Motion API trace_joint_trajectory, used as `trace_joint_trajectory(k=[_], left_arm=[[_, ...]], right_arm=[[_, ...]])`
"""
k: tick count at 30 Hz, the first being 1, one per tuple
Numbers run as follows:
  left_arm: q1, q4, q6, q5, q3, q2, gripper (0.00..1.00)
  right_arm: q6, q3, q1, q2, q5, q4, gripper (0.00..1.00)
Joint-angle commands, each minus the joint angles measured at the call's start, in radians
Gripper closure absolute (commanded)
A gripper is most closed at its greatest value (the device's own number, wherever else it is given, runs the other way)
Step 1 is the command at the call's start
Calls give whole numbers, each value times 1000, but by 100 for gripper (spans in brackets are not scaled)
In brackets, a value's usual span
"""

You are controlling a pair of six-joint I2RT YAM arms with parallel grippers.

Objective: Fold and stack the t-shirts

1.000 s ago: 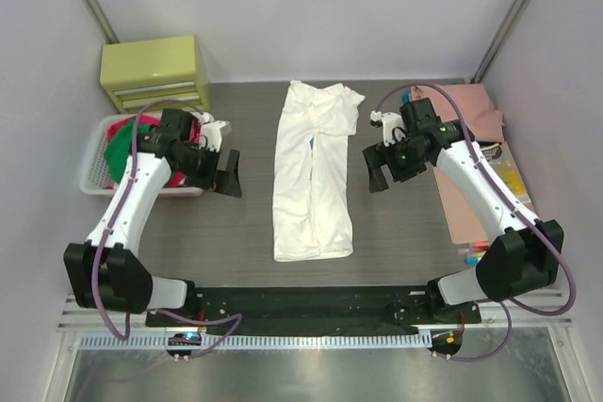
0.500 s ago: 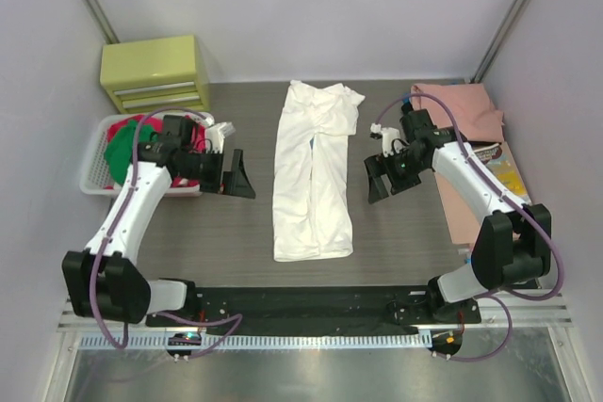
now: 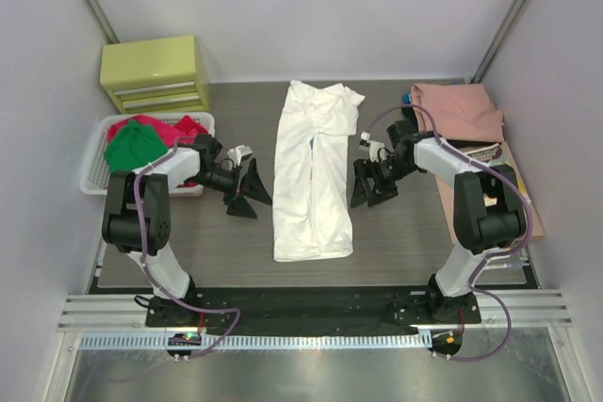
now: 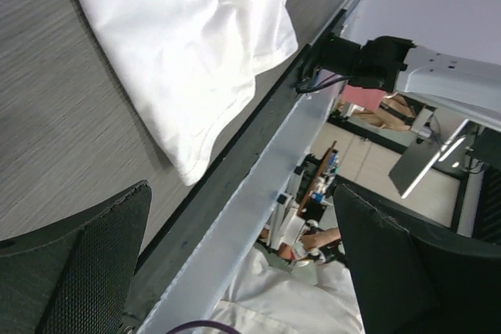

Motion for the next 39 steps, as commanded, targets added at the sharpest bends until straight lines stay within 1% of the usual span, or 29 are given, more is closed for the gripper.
trace_joint_trajectory(k=[1, 3, 5, 10, 13, 15, 18, 19, 20, 21, 22, 23, 25, 26, 27, 28, 29, 31, 32, 34, 36, 39], left_arm=[[-20, 111, -95, 159, -62, -15, 0], [-38, 131, -102, 201, -70, 12, 0], [-64, 130, -102, 198, -72, 37, 0], [-149, 131, -99, 110, -75, 19, 0], [-176, 138, -91, 75, -96, -21, 0], [-176, 130, -71, 52, -98, -58, 0], [-163, 130, -48, -86, -107, -196, 0], [-143, 162, -54, -151, -116, -313, 0], [-137, 176, -62, -319, -130, -372, 0], [-127, 193, -62, -427, -134, -445, 0], [-127, 213, -57, -516, -137, -559, 0], [-127, 216, -21, -684, -128, -616, 0], [-126, 243, 7, -808, -125, -740, 0], [-126, 254, 54, -886, -127, -771, 0], [-124, 262, 67, -922, -130, -796, 0], [-126, 275, 82, -948, -134, -816, 0], [-124, 271, 94, -965, -137, -831, 0], [-109, 260, 105, -977, -148, -837, 0], [-97, 260, 105, -974, -163, -848, 0], [-51, 286, 92, -968, -183, -865, 0], [-19, 292, 76, -957, -199, -889, 0], [-11, 274, 73, -927, -208, -890, 0]], right_arm=[[28, -30, 11, -18, -118, 45, 22], [28, -41, 15, -14, -115, 51, 22], [28, -55, 20, -14, -115, 57, 22], [44, -104, 52, -20, -106, 88, 23], [41, -122, 80, -21, -98, 89, 23], [40, -133, 87, -52, -96, 90, 23], [46, -173, 95, -138, -72, 99, 22], [54, -182, 101, -158, -36, 106, 22], [51, -184, 101, -190, -32, 109, 22], [49, -185, 104, -199, -17, 111, 22], [35, -188, 119, -205, 15, 109, 22], [34, -185, 126, -211, 34, 108, 22], [-11, -141, 145, -236, 63, 74, 23], [-38, -125, 158, -251, 137, 71, 23], [-54, -106, 173, -285, 164, 70, 23], [-69, -96, 205, -297, 208, 60, 23], [-84, -95, 277, -308, 303, 60, 23], [-107, -102, 369, -301, 379, 48, 21], [-123, -107, 441, -290, 431, 44, 21], [-127, -127, 472, -276, 450, 56, 20], [-121, -141, 475, -273, 434, 74, 20], [-118, -154, 475, -270, 436, 74, 20]])
